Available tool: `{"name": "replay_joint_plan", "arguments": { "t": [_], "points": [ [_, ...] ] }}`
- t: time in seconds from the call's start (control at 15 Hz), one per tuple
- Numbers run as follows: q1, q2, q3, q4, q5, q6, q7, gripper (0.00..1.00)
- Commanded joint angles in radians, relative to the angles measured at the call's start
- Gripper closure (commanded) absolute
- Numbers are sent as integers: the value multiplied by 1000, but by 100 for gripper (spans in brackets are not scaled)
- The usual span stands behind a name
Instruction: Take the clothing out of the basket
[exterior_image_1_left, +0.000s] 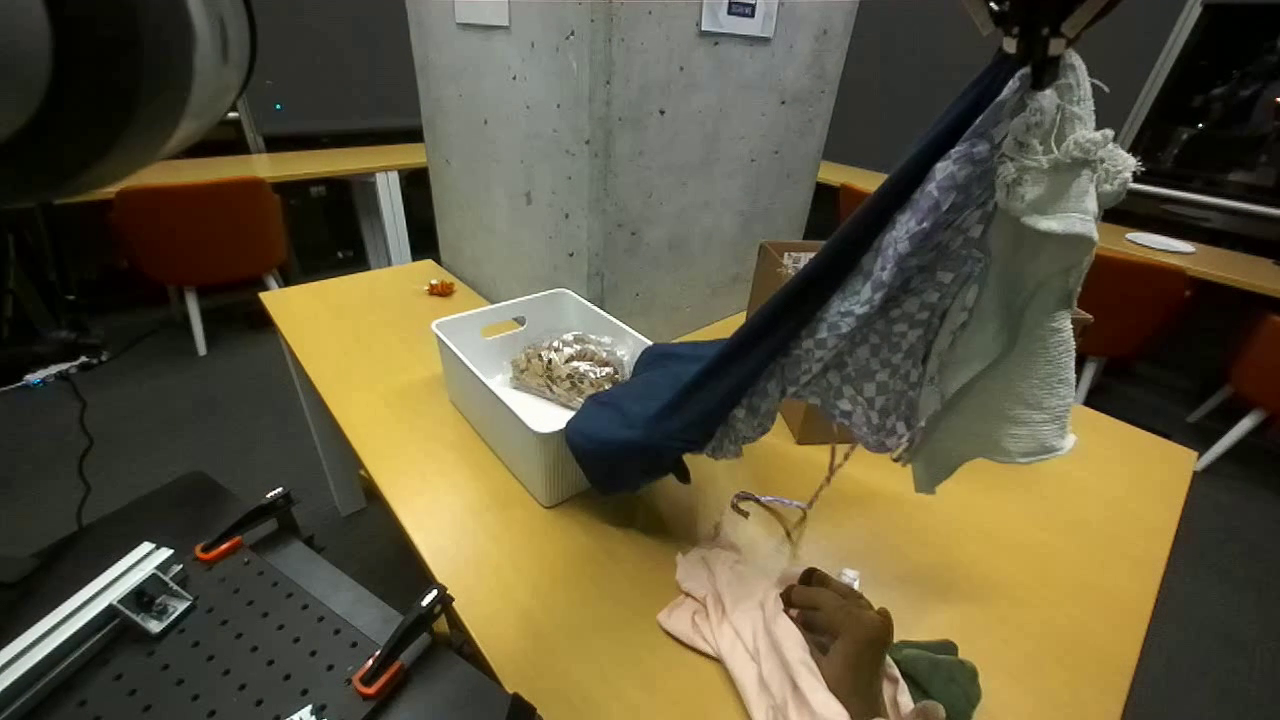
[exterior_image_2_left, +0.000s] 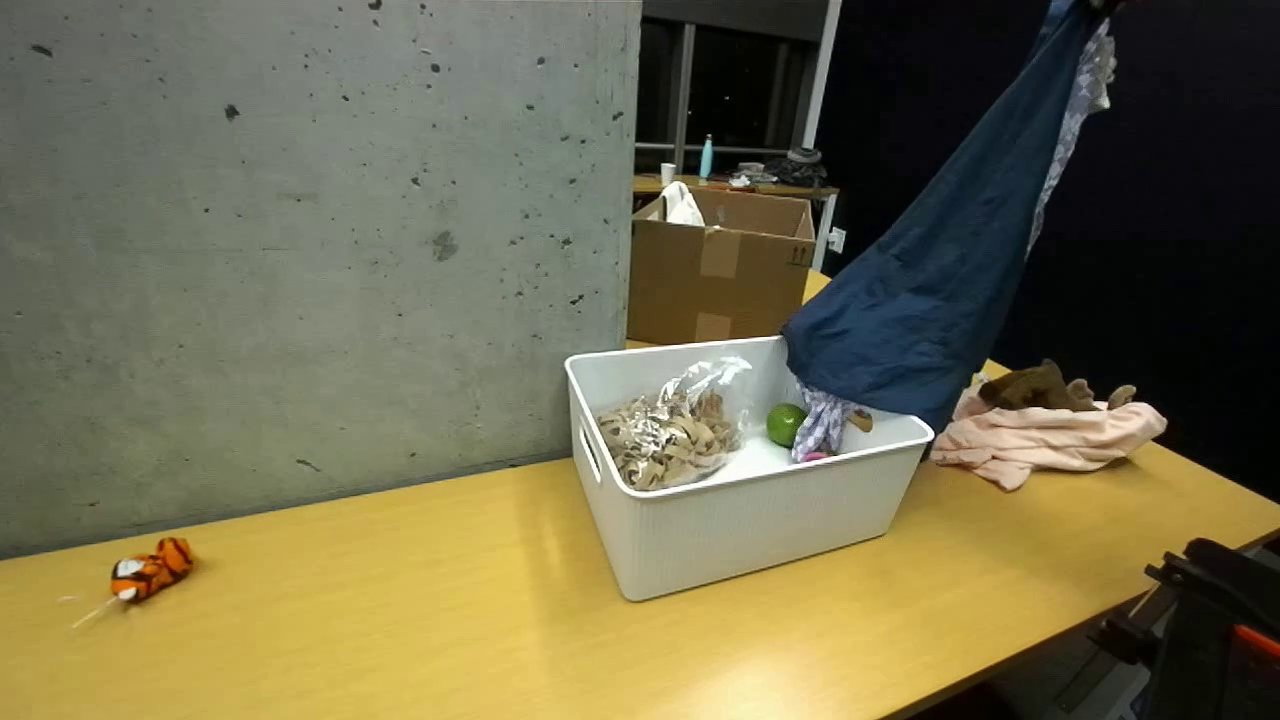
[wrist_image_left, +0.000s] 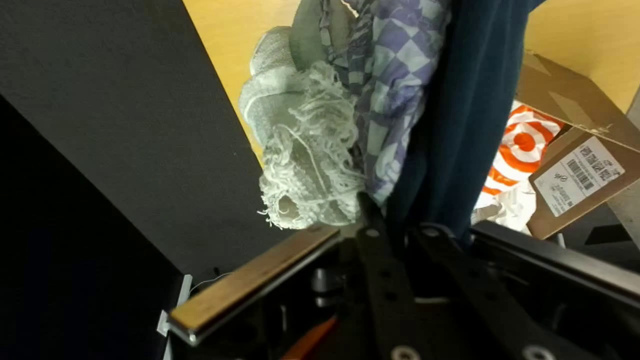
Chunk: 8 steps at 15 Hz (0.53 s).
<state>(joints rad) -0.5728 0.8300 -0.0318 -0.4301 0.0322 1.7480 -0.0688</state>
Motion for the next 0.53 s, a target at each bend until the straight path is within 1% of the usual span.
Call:
{"name": "replay_joint_plan", "arguments": {
  "t": [0.0,0.13,0.2,0.27,0.33,0.4,0.47],
  "points": [
    [14,15,-7,-24,26,25,5,98],
    [45,52,-4,-24,23,29,7,98],
    [63,115,-2,62,24,-9,8,98],
    [85,130,4,66,27,-6,3,98],
    [115,107,10,2,26,32,-3,98],
    [143,100,15,-27,24,54,-8,98],
    [171,127,20,2,23,53,-13,98]
  ]
}}
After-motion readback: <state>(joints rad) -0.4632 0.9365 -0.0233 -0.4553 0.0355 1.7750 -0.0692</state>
